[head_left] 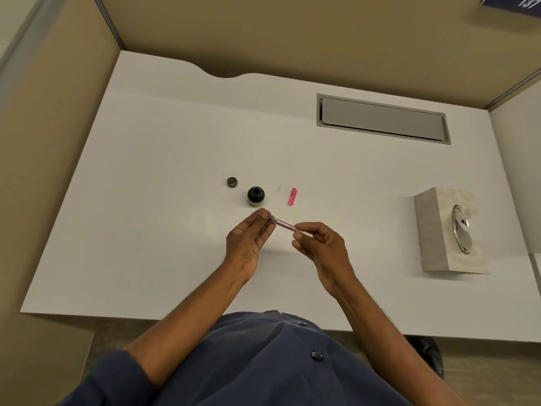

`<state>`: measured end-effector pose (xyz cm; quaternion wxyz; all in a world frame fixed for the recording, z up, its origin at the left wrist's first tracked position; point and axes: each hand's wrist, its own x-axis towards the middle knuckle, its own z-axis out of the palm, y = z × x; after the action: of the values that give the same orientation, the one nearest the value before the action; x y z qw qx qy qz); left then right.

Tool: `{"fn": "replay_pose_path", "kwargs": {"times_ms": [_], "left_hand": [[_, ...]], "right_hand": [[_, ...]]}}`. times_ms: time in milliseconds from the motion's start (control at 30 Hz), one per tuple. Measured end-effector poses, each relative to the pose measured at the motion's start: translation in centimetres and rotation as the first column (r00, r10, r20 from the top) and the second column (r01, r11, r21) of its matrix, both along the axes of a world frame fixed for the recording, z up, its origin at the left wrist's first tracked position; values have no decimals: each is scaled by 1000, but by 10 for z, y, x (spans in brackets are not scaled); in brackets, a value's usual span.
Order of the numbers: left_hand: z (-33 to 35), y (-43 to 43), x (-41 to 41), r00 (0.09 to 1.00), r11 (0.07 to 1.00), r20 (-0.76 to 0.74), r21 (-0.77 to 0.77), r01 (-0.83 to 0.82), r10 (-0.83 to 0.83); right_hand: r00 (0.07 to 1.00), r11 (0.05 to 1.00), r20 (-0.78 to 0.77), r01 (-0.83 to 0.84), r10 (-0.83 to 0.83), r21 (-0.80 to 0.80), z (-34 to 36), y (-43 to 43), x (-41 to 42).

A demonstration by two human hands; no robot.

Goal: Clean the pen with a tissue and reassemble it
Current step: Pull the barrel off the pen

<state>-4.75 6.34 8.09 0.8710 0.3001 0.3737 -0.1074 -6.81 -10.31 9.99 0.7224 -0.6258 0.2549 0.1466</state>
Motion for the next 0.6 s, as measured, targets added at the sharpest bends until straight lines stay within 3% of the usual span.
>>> {"fn": "replay_pose_path", "kwargs": {"times_ms": [133, 300, 433, 500, 600], "left_hand": [[-2, 2, 0, 1000, 1000, 0, -20, -11, 11], [-3, 2, 2, 1000, 1000, 2, -28, -12, 12], [-4, 3, 2, 1000, 999, 3, -33, -21, 21], [-5, 2, 3, 1000, 999, 6, -30, -18, 18], [-7, 2, 3, 1000, 1000, -4, -21, -18, 18]], "right_hand": [[992, 983, -103, 90, -74, 158, 3, 1, 9], [999, 1000, -21, 31, -31, 0, 1, -1, 10], [990, 987, -121, 93, -76, 134, 3, -3, 17], [991, 997, -126, 58, -51, 58, 2, -4, 16], [998, 988, 8, -65, 67, -143, 3, -8, 13]]}}
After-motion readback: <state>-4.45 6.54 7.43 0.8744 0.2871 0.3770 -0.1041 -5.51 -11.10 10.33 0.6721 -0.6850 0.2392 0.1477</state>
